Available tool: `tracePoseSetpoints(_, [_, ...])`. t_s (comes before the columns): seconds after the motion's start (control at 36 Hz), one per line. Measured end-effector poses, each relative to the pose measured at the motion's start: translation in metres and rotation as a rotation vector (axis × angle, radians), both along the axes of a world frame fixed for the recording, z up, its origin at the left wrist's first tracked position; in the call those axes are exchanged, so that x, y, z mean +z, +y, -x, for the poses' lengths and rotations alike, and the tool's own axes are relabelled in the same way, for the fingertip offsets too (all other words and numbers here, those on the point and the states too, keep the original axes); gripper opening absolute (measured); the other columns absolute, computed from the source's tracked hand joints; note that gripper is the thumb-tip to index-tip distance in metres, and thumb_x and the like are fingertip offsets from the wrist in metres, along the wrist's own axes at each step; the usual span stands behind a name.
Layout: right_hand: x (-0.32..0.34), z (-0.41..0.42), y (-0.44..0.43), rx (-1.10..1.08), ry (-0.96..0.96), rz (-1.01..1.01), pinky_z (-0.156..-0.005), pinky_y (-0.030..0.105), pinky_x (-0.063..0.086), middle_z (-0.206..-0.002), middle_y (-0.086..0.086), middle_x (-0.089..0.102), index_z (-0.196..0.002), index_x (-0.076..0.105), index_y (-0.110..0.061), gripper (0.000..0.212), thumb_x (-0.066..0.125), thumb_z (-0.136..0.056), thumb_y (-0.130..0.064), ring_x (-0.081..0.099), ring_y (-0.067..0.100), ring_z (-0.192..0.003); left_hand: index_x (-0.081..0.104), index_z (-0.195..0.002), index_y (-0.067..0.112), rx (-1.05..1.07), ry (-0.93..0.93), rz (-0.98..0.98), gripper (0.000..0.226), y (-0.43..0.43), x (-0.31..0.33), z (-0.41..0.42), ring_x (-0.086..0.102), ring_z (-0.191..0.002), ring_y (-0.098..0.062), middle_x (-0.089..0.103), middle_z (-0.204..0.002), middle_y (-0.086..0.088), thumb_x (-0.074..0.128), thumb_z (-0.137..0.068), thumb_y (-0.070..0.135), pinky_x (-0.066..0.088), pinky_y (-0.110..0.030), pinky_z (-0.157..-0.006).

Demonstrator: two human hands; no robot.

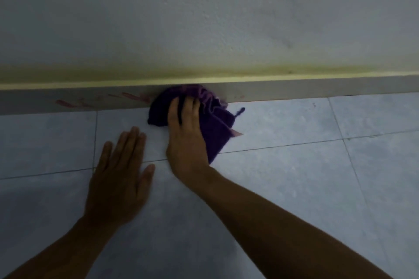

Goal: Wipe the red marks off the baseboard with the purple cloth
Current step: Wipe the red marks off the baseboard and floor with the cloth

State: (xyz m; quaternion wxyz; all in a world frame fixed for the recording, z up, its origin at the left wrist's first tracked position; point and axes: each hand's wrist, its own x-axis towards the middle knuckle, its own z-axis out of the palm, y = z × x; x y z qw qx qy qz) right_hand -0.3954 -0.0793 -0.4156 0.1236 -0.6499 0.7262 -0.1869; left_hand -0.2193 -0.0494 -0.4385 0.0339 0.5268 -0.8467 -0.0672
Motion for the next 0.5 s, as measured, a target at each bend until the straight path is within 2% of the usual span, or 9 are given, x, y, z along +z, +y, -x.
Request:
tracePoseSetpoints(0.11, [-0.001, 0.048, 0.01, -0.127, 0.041, -0.01, -0.112, 0.059, 0.041, -0.163, 0.019, 0.016, -0.155, 0.023, -0.011, 0.078, 0.048, -0.082, 0.0, 0.017, 0.046, -0.151, 0.017, -0.166, 0.012, 0.013, 0.009, 0.0, 0.071, 0.0, -0.001, -0.002, 0.017, -0.163, -0.026, 0.019, -0.175, -0.009, 0.025, -0.106, 0.049, 0.015, -0.051, -0.133])
tracePoseSetpoints(0.17, [0.001, 0.089, 0.009, -0.378, -0.087, -0.035, -0.111, 0.067, 0.033, -0.16, 0.021, 0.012, -0.154, 0.021, -0.007, 0.073, 0.047, -0.086, -0.001, 0.022, 0.055, -0.144, 0.02, -0.165, 0.011, 0.014, 0.018, 0.016, 0.07, 0.001, -0.001, -0.002, 0.02, -0.163, -0.027, 0.021, -0.175, -0.009, 0.028, -0.106, 0.048, 0.017, -0.052, -0.132])
tracePoseSetpoints(0.22, [0.009, 0.131, 0.002, -0.665, -0.202, -0.132, -0.113, 0.069, 0.027, -0.155, 0.031, 0.021, -0.151, 0.029, 0.002, 0.065, 0.042, -0.088, 0.002, 0.027, 0.06, -0.138, 0.021, -0.165, 0.01, 0.012, 0.024, 0.032, 0.07, 0.001, -0.001, -0.001, 0.021, -0.162, -0.028, 0.022, -0.174, -0.01, 0.029, -0.106, 0.047, 0.019, -0.053, -0.132])
tracePoseSetpoints(0.28, [0.014, 0.162, -0.01, -0.822, -0.056, -0.246, -0.119, 0.063, 0.023, -0.15, 0.038, 0.031, -0.147, 0.035, 0.009, 0.061, 0.049, -0.089, -0.002, 0.029, 0.058, -0.139, 0.022, -0.165, 0.009, 0.009, 0.029, 0.04, 0.07, 0.001, -0.001, 0.0, 0.022, -0.162, -0.028, 0.023, -0.174, -0.011, 0.03, -0.106, 0.047, 0.018, -0.053, -0.132])
tracePoseSetpoints(0.31, [0.015, 0.172, -0.013, -0.865, -0.012, -0.219, -0.122, 0.059, 0.019, -0.153, 0.039, 0.027, -0.15, 0.027, 0.012, 0.064, 0.05, -0.092, -0.004, 0.024, 0.057, -0.143, 0.022, -0.164, 0.008, 0.01, 0.032, 0.042, 0.07, 0.001, 0.0, 0.001, 0.023, -0.162, -0.029, 0.024, -0.174, -0.011, 0.03, -0.106, 0.046, 0.018, -0.052, -0.132])
tracePoseSetpoints(0.36, [0.015, 0.162, -0.024, -0.844, 0.122, -0.291, -0.125, 0.056, 0.013, -0.156, 0.039, 0.023, -0.151, 0.019, 0.015, 0.066, 0.047, -0.097, -0.012, 0.019, 0.054, -0.146, 0.023, -0.164, 0.008, 0.01, 0.033, 0.042, 0.071, 0.001, 0.001, 0.002, 0.022, -0.162, -0.029, 0.024, -0.173, -0.012, 0.03, -0.105, 0.047, 0.018, -0.053, -0.132])
tracePoseSetpoints(0.42, [0.019, 0.122, -0.029, -0.765, 0.237, -0.338, -0.125, 0.056, 0.011, -0.153, 0.041, 0.029, -0.148, 0.025, 0.013, 0.061, 0.033, -0.098, -0.02, 0.023, 0.054, -0.145, 0.024, -0.164, 0.008, 0.014, 0.038, 0.034, 0.071, 0.001, 0.001, 0.003, 0.022, -0.162, -0.029, 0.024, -0.173, -0.012, 0.03, -0.105, 0.047, 0.018, -0.053, -0.131])
tracePoseSetpoints(0.47, [0.016, 0.073, -0.022, -0.549, 0.332, -0.362, -0.123, 0.06, 0.012, -0.151, 0.042, 0.03, -0.147, 0.027, 0.012, 0.064, 0.013, -0.088, -0.01, 0.022, 0.057, -0.144, 0.024, -0.164, 0.007, 0.012, 0.037, 0.037, 0.071, 0.001, 0.002, 0.003, 0.023, -0.162, -0.03, 0.025, -0.173, -0.013, 0.03, -0.105, 0.046, 0.019, -0.054, -0.131])
tracePoseSetpoints(0.5, [0.011, 0.048, -0.013, -0.423, 0.359, -0.334, -0.122, 0.061, 0.012, -0.151, 0.042, 0.029, -0.149, 0.027, 0.011, 0.068, 0.01, -0.085, -0.005, 0.02, 0.058, -0.144, 0.024, -0.164, 0.007, 0.009, 0.033, 0.041, 0.071, 0.001, 0.002, 0.003, 0.023, -0.161, -0.031, 0.025, -0.173, -0.014, 0.031, -0.105, 0.046, 0.02, -0.055, -0.131])
